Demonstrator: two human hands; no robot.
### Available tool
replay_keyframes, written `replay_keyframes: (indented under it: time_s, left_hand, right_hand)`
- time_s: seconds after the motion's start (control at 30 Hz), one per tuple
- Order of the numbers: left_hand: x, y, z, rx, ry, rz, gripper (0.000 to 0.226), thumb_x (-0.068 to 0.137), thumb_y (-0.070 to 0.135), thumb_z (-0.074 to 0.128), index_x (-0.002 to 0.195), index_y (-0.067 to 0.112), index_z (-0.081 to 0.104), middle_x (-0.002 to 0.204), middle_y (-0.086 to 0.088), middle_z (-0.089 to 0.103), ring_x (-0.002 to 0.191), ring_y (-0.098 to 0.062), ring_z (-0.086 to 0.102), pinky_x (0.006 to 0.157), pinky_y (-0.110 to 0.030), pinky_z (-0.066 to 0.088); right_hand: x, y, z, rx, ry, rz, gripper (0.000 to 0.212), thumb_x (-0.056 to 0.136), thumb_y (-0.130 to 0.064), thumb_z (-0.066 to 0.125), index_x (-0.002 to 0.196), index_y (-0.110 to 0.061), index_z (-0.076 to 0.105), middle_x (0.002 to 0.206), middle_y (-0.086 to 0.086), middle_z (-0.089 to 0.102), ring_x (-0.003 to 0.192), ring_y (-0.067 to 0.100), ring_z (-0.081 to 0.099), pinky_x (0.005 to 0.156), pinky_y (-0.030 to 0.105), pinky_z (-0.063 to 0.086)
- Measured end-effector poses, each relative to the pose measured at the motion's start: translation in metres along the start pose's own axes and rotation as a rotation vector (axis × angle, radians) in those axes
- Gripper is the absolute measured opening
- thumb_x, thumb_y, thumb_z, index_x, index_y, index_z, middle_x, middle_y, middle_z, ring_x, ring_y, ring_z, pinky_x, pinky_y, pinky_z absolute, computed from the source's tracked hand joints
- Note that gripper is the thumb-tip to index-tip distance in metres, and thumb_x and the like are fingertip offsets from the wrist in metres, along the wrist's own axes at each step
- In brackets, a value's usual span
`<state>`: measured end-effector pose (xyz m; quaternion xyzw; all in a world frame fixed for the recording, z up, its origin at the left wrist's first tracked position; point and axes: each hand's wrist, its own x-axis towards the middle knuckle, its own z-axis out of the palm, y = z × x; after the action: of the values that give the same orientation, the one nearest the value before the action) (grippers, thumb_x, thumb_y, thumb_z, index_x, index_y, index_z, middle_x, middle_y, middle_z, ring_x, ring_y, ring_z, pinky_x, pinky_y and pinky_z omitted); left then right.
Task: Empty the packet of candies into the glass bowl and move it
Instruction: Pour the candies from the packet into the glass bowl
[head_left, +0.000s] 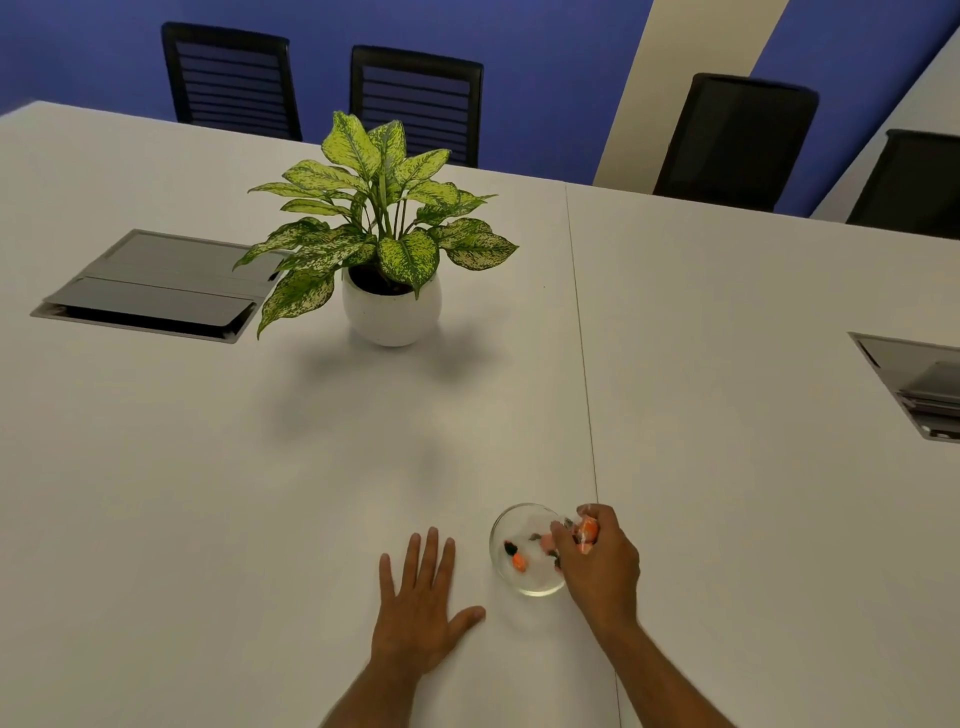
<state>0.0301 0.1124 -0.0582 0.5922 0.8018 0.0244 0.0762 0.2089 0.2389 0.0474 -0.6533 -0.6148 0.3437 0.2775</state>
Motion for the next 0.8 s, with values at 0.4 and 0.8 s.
replay_keyframes:
  time_s: [0.4, 0.8]
  left_hand:
    - [-0.001, -0.001, 0.0, -0.019, -0.047, -0.011, 0.088, 0.085, 0.082, 0.026, 0.151, 0.024, 0.015, 0.159, 0.006, -0.035, 0.144, -0.015, -0.039, 0.112, -0.055, -0.011]
    - [0.0, -0.001, -0.008, -0.072, -0.095, -0.019, 0.096, 0.083, 0.083, 0.025, 0.155, 0.021, 0.009, 0.16, 0.007, -0.005, 0.141, -0.014, -0.044, 0.111, -0.053, -0.014]
  right_hand:
    - [0.003, -0.018, 0.0, -0.283, -0.07, -0.228, 0.028, 0.09, -0.036, 0.064, 0.114, -0.024, 0.059, 0.107, -0.002, 0.068, 0.086, 0.018, 0.066, 0.075, 0.034, 0.057]
    - [0.007, -0.018, -0.006, -0.324, -0.061, -0.273, 0.035, 0.089, -0.039, 0.065, 0.12, -0.026, 0.059, 0.111, -0.001, 0.069, 0.089, 0.018, 0.068, 0.075, 0.031, 0.057]
